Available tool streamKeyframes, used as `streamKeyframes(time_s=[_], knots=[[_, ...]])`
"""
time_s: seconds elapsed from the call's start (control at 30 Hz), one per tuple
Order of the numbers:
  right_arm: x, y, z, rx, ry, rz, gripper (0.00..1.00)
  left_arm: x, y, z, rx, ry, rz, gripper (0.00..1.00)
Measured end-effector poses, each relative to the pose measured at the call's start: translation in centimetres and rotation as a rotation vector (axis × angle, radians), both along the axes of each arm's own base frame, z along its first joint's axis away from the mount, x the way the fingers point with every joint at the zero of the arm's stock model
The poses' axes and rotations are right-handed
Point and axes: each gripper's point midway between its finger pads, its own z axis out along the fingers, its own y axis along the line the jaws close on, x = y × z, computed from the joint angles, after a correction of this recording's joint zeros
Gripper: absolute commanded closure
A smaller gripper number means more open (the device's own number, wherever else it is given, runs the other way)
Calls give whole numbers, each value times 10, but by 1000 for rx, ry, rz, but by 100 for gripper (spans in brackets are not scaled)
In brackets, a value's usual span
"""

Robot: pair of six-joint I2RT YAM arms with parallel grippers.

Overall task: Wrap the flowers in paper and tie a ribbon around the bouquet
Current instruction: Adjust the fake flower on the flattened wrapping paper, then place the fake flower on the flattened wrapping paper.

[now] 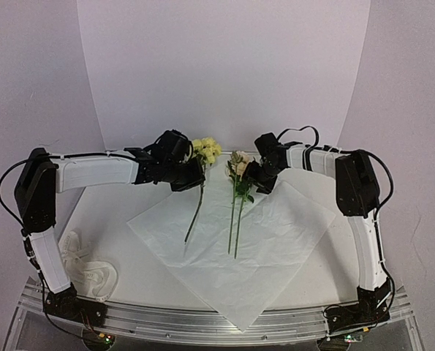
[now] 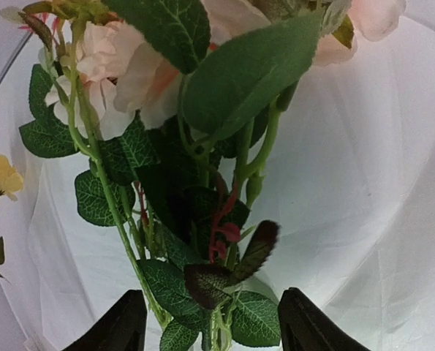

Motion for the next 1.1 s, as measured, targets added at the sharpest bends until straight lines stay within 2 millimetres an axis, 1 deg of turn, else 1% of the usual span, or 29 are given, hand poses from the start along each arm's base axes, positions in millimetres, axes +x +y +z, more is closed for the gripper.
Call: streamKeyframes(time_s=[0.07,0.13,0.23,0.33,0.47,0.53,0.6,0.7,0.83,0.97,1.1], knots=[[-2,1,2,4,8,8,22,-1,-5,-2,3,-8,-2,100],[-7,0,4,0,19,26,15,-2,-11,-5,5,-17,-7,100],[-26,-11,17,-19,37,61,12,-1,-24,-12,23,-38,-9,100],[-53,-27,44,-37,44,90,10,2,-41,-21,57,-69,-9,100],[-87,-58,91,-38,-3,95,9,9,-66,-35,98,-109,13,100],[-105,-75,109,-37,-21,85,9,14,-75,-41,122,-127,36,100],[-119,-89,117,-39,-31,76,9,19,-85,-47,140,-137,55,100],[-140,-105,115,-60,-15,77,9,26,-94,-55,160,-149,89,100],[-167,-118,106,-90,25,94,8,33,-99,-65,185,-159,123,100],[-183,-125,105,-99,35,108,9,40,-101,-75,207,-167,148,100],[-191,-128,109,-98,24,117,9,42,-99,-88,240,-163,161,100]])
